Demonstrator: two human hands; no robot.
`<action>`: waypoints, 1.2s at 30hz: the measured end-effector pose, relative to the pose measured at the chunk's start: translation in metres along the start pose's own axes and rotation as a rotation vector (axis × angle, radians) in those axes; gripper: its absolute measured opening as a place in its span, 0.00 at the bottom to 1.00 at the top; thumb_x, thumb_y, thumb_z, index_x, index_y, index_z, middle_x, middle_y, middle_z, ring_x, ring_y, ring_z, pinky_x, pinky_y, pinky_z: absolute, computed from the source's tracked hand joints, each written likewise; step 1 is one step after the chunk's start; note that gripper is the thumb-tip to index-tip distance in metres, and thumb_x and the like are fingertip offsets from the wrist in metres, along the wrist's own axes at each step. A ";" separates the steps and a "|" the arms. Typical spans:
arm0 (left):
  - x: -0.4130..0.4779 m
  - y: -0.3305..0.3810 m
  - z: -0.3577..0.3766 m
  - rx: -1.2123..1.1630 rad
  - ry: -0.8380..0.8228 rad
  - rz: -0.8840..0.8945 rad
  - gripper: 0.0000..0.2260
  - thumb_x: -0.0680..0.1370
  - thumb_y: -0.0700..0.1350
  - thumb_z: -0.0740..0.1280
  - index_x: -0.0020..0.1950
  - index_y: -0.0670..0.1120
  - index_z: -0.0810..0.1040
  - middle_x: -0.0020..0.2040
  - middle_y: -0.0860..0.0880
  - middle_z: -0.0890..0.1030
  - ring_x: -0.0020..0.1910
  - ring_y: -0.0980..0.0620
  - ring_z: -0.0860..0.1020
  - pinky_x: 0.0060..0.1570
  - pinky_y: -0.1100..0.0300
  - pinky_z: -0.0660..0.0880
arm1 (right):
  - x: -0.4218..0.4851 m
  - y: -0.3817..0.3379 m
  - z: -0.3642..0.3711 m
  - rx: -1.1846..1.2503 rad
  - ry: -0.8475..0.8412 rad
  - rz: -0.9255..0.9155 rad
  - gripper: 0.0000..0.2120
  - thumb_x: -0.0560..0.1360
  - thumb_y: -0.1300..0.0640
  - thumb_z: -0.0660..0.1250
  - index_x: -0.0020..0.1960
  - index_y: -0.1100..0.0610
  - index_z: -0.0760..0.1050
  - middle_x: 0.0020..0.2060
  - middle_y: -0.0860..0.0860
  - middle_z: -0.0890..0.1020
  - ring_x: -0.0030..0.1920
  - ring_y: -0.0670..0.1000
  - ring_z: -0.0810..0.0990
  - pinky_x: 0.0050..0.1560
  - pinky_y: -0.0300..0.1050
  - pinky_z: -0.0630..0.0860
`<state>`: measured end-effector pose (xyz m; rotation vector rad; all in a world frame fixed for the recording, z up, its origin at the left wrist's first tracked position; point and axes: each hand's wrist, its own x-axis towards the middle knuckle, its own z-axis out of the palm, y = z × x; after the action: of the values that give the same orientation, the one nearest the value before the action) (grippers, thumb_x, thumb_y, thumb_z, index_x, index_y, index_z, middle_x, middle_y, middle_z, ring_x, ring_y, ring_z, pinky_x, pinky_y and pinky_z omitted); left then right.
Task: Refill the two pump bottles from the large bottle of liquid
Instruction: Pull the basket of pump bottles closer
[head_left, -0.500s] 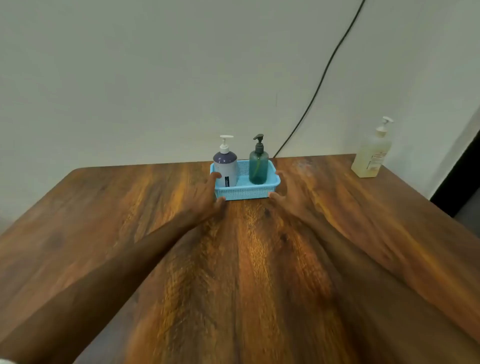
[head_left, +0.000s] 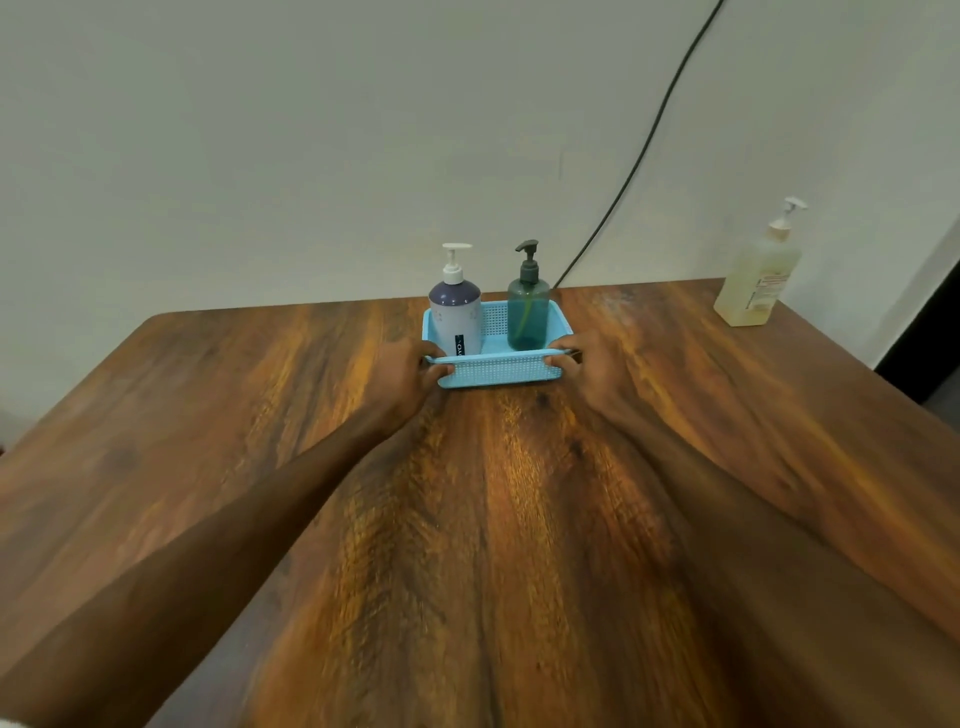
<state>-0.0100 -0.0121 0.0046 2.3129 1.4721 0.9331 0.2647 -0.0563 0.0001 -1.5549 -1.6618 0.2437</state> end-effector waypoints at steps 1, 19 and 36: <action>-0.008 0.003 -0.003 -0.010 0.016 0.017 0.12 0.82 0.47 0.72 0.61 0.40 0.85 0.58 0.42 0.86 0.47 0.53 0.81 0.39 0.70 0.73 | -0.007 -0.002 -0.003 0.009 0.007 -0.011 0.08 0.79 0.55 0.68 0.53 0.56 0.85 0.43 0.49 0.85 0.43 0.43 0.83 0.42 0.33 0.81; -0.166 0.049 -0.033 -0.156 0.013 0.008 0.11 0.80 0.45 0.75 0.61 0.45 0.86 0.59 0.47 0.87 0.55 0.55 0.85 0.48 0.73 0.78 | -0.162 -0.045 -0.043 -0.019 0.078 -0.008 0.12 0.74 0.59 0.74 0.58 0.55 0.83 0.49 0.47 0.86 0.44 0.37 0.81 0.47 0.30 0.79; -0.190 0.091 -0.026 0.178 0.041 0.099 0.16 0.81 0.46 0.73 0.67 0.43 0.82 0.74 0.40 0.77 0.73 0.36 0.73 0.68 0.37 0.76 | -0.116 -0.070 -0.064 -0.007 0.055 0.206 0.35 0.64 0.40 0.80 0.66 0.49 0.71 0.64 0.43 0.76 0.61 0.41 0.73 0.57 0.39 0.73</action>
<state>-0.0154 -0.2239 -0.0010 2.5283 1.5263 0.9135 0.2427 -0.2003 0.0362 -1.7240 -1.4620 0.3002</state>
